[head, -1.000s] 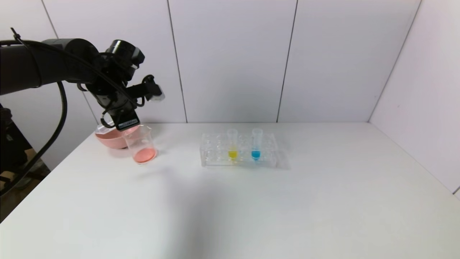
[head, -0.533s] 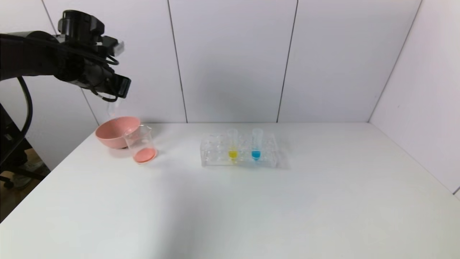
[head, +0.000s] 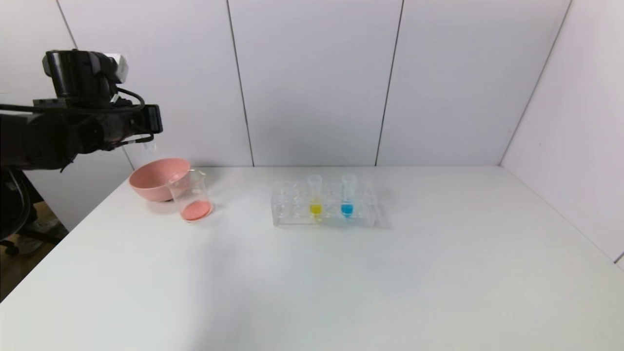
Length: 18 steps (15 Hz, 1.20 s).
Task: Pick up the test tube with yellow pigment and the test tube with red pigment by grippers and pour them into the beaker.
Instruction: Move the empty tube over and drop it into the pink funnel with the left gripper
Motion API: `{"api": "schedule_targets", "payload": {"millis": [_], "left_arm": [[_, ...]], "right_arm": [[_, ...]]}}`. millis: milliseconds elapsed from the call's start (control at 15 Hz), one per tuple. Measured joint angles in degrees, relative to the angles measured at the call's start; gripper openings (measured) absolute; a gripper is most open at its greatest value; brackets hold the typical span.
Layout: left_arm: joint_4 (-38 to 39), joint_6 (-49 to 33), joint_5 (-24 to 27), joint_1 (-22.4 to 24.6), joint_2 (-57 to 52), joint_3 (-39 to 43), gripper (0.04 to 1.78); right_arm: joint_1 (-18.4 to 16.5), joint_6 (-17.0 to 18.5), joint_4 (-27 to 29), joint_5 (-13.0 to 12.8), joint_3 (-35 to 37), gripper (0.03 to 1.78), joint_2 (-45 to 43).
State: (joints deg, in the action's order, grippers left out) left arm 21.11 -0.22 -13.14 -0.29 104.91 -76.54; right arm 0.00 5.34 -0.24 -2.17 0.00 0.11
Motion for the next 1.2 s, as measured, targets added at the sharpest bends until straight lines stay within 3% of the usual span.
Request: {"api": "schedule_targets", "payload": {"millis": [200,333,667,1200], "left_arm": [[18.41,-1.56,0.57,0.82,-0.78,11.50,0.44],[26.26,-4.07,0.79,1.63,0.16,14.56,0.44],[27.42,-4.85,0.91,4.47,6.97,12.85,0.44],[26.62,-5.60,0.91,7.20,22.21,-1.43,0.44]], "right_arm": [[0.00,0.00,0.00,0.02,0.00,1.71,0.00],[0.00,0.00,0.02,0.02,0.00,1.71,0.00],[0.00,0.00,0.02,0.02,0.00,1.71,-0.01],[0.00,-0.02,0.00,0.00,0.00,1.71,-0.01]]}}
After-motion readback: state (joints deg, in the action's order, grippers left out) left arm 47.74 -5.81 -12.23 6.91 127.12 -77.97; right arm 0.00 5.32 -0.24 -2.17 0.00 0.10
